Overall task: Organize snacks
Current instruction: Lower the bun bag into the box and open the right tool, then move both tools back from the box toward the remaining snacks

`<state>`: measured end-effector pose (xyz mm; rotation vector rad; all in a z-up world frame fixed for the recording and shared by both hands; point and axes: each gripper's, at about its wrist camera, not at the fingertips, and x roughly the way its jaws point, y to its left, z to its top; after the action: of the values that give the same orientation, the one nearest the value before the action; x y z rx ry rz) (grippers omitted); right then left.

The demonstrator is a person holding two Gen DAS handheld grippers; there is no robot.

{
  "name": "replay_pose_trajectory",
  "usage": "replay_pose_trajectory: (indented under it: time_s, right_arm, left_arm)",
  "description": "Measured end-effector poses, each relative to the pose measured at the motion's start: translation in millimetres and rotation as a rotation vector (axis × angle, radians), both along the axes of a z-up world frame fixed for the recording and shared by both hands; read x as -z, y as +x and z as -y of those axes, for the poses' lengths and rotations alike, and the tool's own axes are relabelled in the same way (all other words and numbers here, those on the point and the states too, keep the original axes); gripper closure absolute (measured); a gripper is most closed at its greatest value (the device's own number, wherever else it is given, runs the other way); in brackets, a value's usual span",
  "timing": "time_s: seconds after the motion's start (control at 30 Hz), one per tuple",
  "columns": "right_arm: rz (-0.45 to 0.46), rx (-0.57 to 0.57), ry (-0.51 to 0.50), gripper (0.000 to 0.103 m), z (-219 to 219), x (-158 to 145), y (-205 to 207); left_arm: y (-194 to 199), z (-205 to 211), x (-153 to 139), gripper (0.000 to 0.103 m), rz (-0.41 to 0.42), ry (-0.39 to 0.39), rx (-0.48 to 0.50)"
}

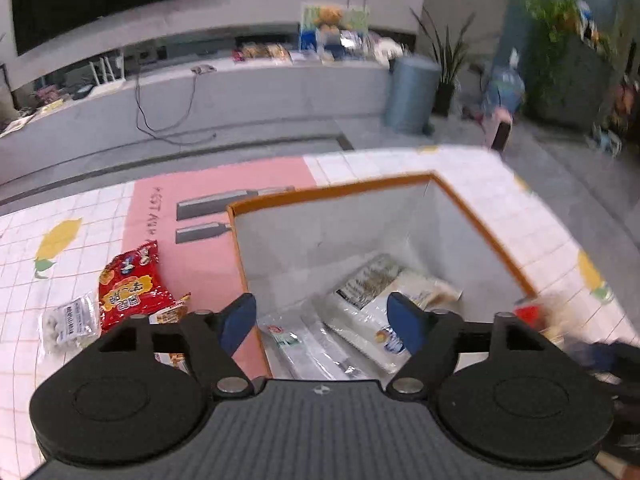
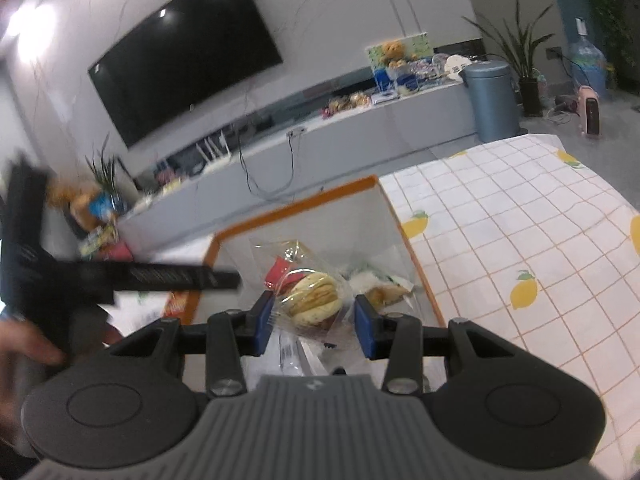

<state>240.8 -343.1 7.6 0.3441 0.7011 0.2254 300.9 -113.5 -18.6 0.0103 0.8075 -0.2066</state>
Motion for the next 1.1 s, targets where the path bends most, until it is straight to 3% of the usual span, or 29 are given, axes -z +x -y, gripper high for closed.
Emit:
replay_pose_trajectory:
  time_s: [0.2, 0.37, 0.57, 0.67, 0.83, 0.93, 1.1]
  right_arm:
    - [-0.062, -0.038, -0.081, 0.062, -10, 10, 3]
    - [-0.102, -0.046, -0.163, 0.062, -15, 20, 5]
    - [-0.104, -0.031, -0.171, 0.061, -16, 21, 5]
    - [-0.103, -0.027, -0.174, 0.058, -19, 20, 5]
    - [-0.102, -0.024, -0.13, 0.041, -20, 16, 8]
    - [-0.079, -0.027, -0.114, 0.02, -22, 12, 7]
    - [-0.045, -0.038, -0.091, 0.007, -28, 3, 4]
  left_arm:
    - [-49, -4, -34, 0.014, 0.093, -0.037, 0.03]
    - [-69, -8, -44, 0.014, 0.078, -0.046, 0.077]
    - [-71, -19, -40, 0.014, -0.012, -0.089, 0.073]
    - [-74, -26, -42, 0.014, -0.005, -0.101, 0.069]
    - [-83, -31, -48, 0.014, 0.034, -0.083, 0.074]
    - [-88, -33, -50, 0.014, 0.05, -0.059, 0.069]
    - [-92, -38, -55, 0.014, 0.063, -0.04, 0.07]
